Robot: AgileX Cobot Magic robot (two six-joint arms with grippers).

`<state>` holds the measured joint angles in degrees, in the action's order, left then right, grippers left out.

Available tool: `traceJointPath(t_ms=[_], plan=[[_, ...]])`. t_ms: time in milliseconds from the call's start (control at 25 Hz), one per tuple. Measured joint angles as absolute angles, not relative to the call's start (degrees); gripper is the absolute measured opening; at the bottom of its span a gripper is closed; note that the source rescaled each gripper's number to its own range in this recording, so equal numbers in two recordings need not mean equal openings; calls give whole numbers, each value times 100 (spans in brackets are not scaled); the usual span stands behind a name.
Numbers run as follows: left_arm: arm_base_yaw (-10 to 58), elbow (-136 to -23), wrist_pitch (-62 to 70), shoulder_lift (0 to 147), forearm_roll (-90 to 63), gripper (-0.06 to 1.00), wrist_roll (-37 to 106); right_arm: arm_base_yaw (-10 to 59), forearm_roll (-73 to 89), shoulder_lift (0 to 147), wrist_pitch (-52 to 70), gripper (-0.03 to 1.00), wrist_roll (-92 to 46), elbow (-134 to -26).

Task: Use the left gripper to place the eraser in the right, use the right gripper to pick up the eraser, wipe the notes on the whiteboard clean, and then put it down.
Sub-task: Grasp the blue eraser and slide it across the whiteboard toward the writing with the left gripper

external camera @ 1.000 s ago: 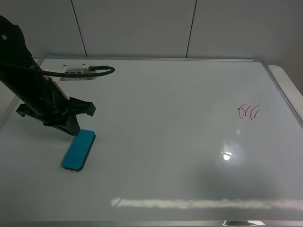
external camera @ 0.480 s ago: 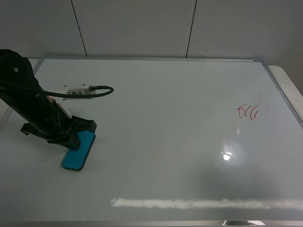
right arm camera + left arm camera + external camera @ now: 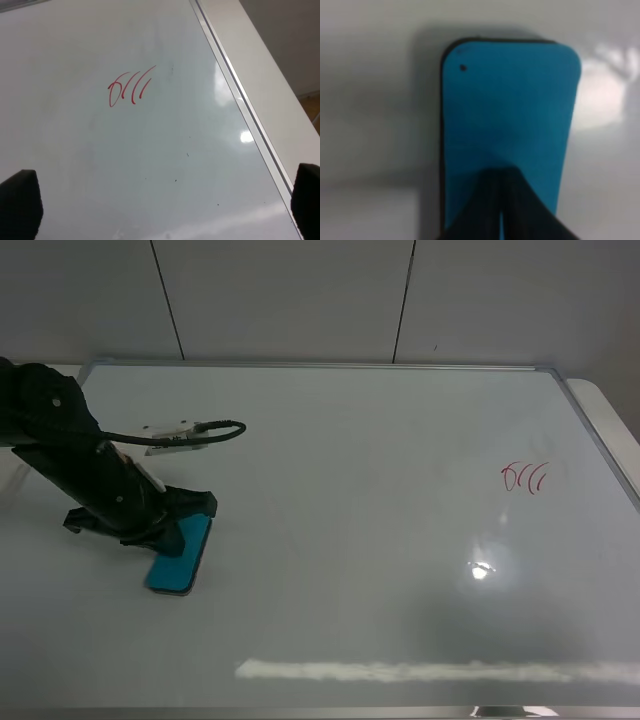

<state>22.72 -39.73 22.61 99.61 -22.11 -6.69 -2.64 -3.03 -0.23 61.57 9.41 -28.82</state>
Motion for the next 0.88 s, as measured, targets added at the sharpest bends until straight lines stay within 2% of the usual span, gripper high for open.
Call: traceJointPath(t_ms=[440, 880], plan=[[3012, -4391, 1118, 10606, -3965, 0, -1093, -264, -303, -23, 6157, 100, 941, -2882], [4226, -6753, 1555, 12215, -4827, 0, -1400, -264, -303, -23, 6157, 100, 941, -2882]])
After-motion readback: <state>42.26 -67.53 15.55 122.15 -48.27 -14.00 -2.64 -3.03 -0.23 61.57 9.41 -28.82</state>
